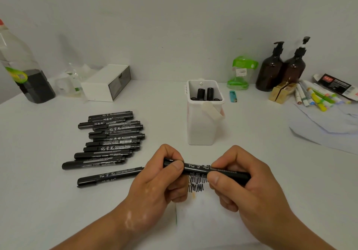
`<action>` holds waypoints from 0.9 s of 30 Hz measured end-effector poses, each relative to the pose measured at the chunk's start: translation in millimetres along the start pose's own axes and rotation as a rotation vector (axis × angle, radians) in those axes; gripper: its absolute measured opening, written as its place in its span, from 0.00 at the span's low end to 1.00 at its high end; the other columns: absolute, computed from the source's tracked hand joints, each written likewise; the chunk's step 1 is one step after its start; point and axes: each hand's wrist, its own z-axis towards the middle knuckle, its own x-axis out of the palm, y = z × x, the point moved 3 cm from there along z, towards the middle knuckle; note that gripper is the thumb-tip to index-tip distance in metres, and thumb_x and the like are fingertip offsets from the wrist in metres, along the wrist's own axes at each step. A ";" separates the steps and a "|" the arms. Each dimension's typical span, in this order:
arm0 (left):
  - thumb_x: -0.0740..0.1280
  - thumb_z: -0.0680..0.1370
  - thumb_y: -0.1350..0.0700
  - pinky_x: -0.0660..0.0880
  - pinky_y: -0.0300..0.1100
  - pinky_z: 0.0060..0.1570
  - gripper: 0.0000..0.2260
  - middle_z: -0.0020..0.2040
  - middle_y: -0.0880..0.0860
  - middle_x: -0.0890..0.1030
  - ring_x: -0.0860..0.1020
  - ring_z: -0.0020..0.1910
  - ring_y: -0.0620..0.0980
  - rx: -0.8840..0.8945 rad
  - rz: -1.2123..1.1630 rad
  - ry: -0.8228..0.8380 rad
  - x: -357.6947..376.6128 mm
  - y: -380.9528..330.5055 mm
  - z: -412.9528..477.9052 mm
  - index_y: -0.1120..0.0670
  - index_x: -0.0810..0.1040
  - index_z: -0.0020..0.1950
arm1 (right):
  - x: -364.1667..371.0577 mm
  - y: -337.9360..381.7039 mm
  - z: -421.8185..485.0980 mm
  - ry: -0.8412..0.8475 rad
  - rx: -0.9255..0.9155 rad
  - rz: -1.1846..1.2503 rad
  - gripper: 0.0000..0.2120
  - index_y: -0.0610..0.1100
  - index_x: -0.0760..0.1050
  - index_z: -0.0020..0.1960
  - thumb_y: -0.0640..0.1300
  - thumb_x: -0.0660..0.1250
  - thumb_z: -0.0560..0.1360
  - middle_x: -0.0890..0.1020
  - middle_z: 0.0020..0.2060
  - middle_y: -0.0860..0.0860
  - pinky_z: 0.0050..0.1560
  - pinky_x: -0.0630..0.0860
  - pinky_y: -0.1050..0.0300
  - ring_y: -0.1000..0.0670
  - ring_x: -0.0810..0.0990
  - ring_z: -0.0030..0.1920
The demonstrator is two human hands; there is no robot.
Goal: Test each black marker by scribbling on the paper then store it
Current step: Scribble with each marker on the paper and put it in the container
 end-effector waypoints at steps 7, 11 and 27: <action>0.70 0.74 0.62 0.72 0.44 0.36 0.10 0.32 0.53 0.73 0.72 0.32 0.53 0.106 -0.091 0.108 0.5 -3.9 6.9 0.58 0.73 0.53 | -1.1 1.8 5.1 -0.040 0.008 -0.013 0.08 0.50 0.78 0.41 0.49 0.76 0.67 0.79 0.29 0.39 0.29 0.72 0.58 0.47 0.73 0.26; 0.74 0.74 0.57 0.74 0.43 0.38 0.12 0.34 0.49 0.76 0.74 0.34 0.51 0.127 -0.023 0.041 -4.8 -0.1 9.3 0.56 0.77 0.54 | -1.7 -0.5 5.9 -0.088 0.010 -0.129 0.11 0.50 0.81 0.41 0.45 0.83 0.65 0.86 0.35 0.45 0.36 0.77 0.64 0.52 0.82 0.31; 0.71 0.76 0.51 0.68 0.27 0.31 0.09 0.32 0.42 0.80 0.72 0.26 0.38 0.262 0.520 0.031 -6.2 -36.4 -4.8 0.51 0.85 0.54 | 24.9 57.7 19.1 0.087 -0.200 -0.650 0.15 0.65 0.78 0.56 0.64 0.67 0.70 0.82 0.39 0.60 0.39 0.77 0.64 0.57 0.81 0.39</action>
